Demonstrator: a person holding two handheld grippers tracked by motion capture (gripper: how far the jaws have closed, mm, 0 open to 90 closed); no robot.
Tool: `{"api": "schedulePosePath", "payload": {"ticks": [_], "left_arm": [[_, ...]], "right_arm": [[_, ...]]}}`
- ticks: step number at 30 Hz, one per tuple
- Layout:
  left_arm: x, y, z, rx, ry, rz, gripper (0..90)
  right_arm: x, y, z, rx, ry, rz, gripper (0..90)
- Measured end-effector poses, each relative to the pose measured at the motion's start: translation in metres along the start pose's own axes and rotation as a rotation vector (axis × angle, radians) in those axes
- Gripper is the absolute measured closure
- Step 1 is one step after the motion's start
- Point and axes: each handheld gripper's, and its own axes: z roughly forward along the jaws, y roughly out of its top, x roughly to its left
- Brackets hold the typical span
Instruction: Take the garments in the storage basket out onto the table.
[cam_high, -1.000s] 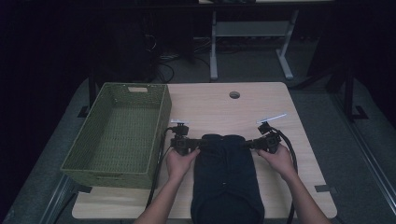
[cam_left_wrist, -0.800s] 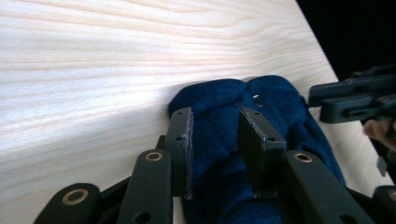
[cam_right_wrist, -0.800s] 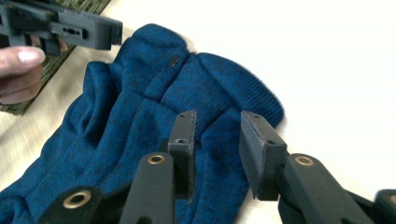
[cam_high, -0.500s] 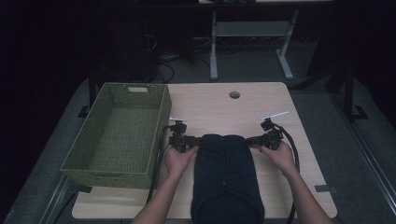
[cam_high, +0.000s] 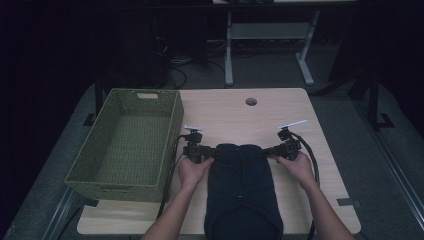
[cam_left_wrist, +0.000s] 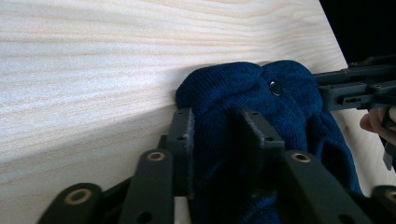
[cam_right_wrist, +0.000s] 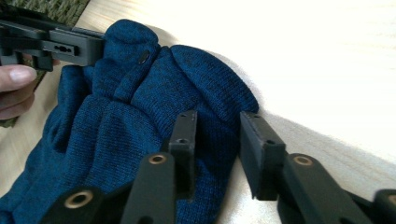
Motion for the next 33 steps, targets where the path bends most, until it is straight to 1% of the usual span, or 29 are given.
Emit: {"api": "schedulePosePath", "payload": {"ticks": [2,4,8,12,17,19,21,22,23,26,27,29,31,33], "left_arm": [[0.0,0.0,0.0,-0.005,0.001,0.003,72.0],[-0.002,0.001,-0.001,-0.008,0.003,0.016,76.8],[-0.004,0.004,-0.002,-0.008,0.001,0.04,80.9],[-0.008,0.008,-0.005,-0.031,-0.011,0.05,81.6],[-0.015,0.018,-0.011,-0.071,-0.024,0.063,81.6],[-0.02,0.025,-0.014,-0.083,-0.027,0.078,81.7],[-0.024,0.031,-0.018,-0.094,-0.029,0.093,81.7],[-0.025,0.034,-0.02,-0.1,-0.03,0.094,81.8],[-0.027,0.037,-0.022,-0.101,-0.032,0.099,81.8],[-0.03,0.046,-0.028,-0.125,-0.033,0.103,81.8],[-0.031,0.048,-0.029,-0.127,-0.04,0.104,81.8],[-0.033,0.053,-0.033,-0.146,-0.052,0.098,81.8],[-0.035,0.059,-0.037,-0.153,-0.054,0.111,81.8],[-0.037,0.064,-0.041,-0.171,-0.065,0.11,81.8]], "right_arm": [[-0.001,0.0,0.001,0.006,0.005,0.002,71.3],[0.0,0.001,0.0,0.003,0.003,0.002,74.9],[0.002,0.003,-0.003,-0.005,0.011,-0.014,78.0],[0.003,0.006,-0.008,-0.012,0.025,-0.01,78.6],[0.009,0.016,-0.017,-0.035,0.019,-0.033,78.9],[0.01,0.02,-0.02,-0.039,0.021,-0.032,78.9],[0.012,0.025,-0.025,-0.05,0.017,-0.042,78.9],[0.014,0.027,-0.028,-0.059,0.016,-0.036,78.9],[0.014,0.029,-0.03,-0.063,0.023,-0.041,78.9],[0.018,0.037,-0.038,-0.082,0.023,-0.054,78.9],[0.02,0.04,-0.04,-0.089,0.027,-0.053,78.9],[0.023,0.046,-0.046,-0.092,0.019,-0.065,78.9],[0.025,0.052,-0.052,-0.109,0.021,-0.072,78.8],[0.028,0.058,-0.058,-0.119,0.017,-0.082,78.8]]}}
